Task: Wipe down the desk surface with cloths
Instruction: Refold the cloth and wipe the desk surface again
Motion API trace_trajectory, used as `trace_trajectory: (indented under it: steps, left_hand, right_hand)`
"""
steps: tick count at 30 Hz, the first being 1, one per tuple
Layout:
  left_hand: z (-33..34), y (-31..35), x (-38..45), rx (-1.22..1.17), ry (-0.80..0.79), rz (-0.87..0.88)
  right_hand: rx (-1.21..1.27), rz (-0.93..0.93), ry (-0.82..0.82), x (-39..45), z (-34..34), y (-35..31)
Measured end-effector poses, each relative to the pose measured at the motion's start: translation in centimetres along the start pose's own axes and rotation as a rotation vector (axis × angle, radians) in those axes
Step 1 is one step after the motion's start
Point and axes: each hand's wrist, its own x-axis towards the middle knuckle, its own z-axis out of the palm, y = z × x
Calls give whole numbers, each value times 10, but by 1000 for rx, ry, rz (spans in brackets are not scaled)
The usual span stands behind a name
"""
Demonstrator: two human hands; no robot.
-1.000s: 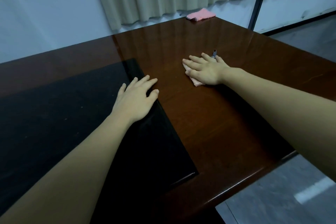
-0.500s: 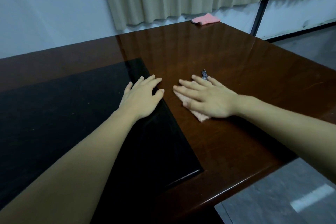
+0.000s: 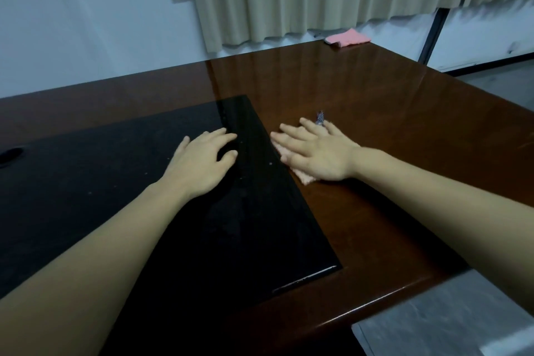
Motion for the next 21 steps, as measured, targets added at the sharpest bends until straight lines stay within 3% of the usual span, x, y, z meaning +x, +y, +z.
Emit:
trace_trajectory:
  steps: [3, 6, 17, 21]
  left_hand:
    - [-6, -18, -6, 29, 10, -51]
    - [-7, -32, -8, 27, 12, -107]
    - [1, -40, -12, -4, 29, -132]
    - [1, -40, -11, -1, 29, -129]
  right_hand:
    - [-40, -137, -2, -23, 10, -23]
    - [-26, -160, -8, -27, 11, -25]
    - [42, 128, 18, 71, -9, -1]
    - [22, 84, 6, 62, -7, -20]
